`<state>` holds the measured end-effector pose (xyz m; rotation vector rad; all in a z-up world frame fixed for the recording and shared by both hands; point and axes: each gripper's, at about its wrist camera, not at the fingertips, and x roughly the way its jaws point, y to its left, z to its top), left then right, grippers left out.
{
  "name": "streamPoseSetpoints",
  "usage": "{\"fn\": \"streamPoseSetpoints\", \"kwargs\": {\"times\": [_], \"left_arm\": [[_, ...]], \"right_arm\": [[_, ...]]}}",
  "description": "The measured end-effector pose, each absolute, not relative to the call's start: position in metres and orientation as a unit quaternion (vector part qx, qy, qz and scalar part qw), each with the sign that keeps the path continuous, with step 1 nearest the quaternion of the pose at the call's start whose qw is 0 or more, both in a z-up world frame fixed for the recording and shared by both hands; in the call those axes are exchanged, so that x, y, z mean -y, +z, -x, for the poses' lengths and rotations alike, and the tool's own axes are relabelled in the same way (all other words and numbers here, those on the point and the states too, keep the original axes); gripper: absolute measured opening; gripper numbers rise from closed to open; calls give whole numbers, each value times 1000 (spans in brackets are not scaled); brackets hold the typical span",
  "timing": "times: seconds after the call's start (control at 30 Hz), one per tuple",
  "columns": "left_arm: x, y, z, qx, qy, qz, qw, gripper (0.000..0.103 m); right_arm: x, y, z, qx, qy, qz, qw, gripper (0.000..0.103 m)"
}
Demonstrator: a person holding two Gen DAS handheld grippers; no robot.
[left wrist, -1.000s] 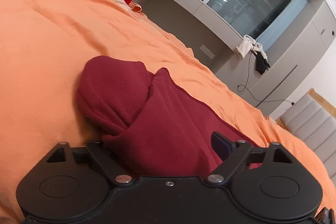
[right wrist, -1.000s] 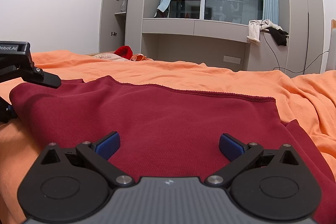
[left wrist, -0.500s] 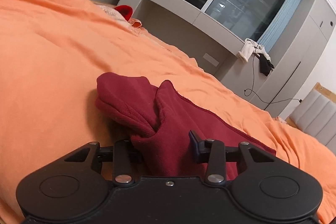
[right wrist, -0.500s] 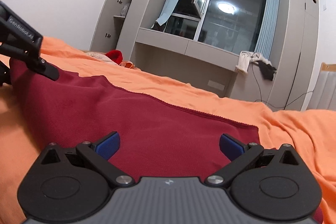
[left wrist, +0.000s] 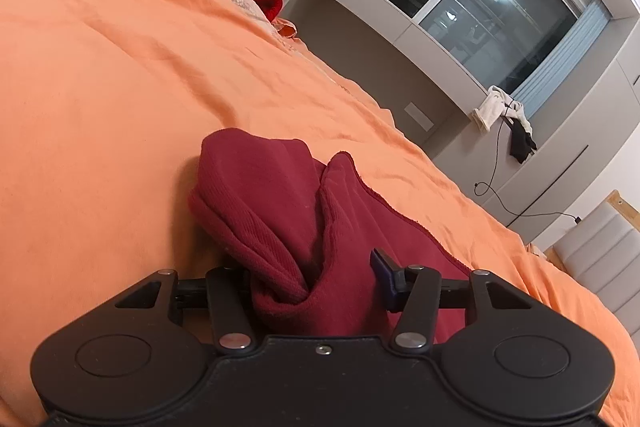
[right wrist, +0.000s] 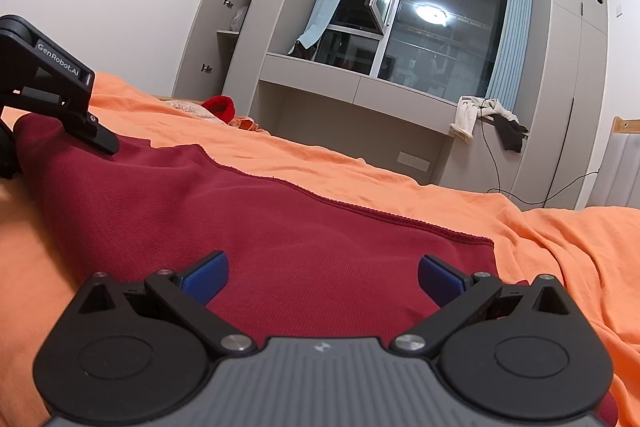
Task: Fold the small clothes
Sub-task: 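Lift the gripped end with the left tool and fold it over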
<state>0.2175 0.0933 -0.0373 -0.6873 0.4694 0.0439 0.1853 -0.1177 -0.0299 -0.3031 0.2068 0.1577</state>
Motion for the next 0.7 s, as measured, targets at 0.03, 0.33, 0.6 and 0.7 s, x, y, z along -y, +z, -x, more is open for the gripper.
{"fn": "streamPoseSetpoints", "kwargs": {"times": [0.03, 0.33, 0.6, 0.7], "left_arm": [[-93, -37, -217, -226, 24, 334, 915, 51], [-81, -23, -222, -203, 22, 303, 931, 19], [-42, 26, -234, -162, -14, 224, 961, 16], [-21, 44, -238, -152, -36, 203, 967, 16]], "right_arm": [[118, -30, -185, -103, 78, 151, 980, 103], [121, -27, -186, -112, 85, 145, 979, 103], [169, 8, -196, -169, 144, 70, 973, 103], [192, 24, -189, -134, 130, 52, 981, 103]]}}
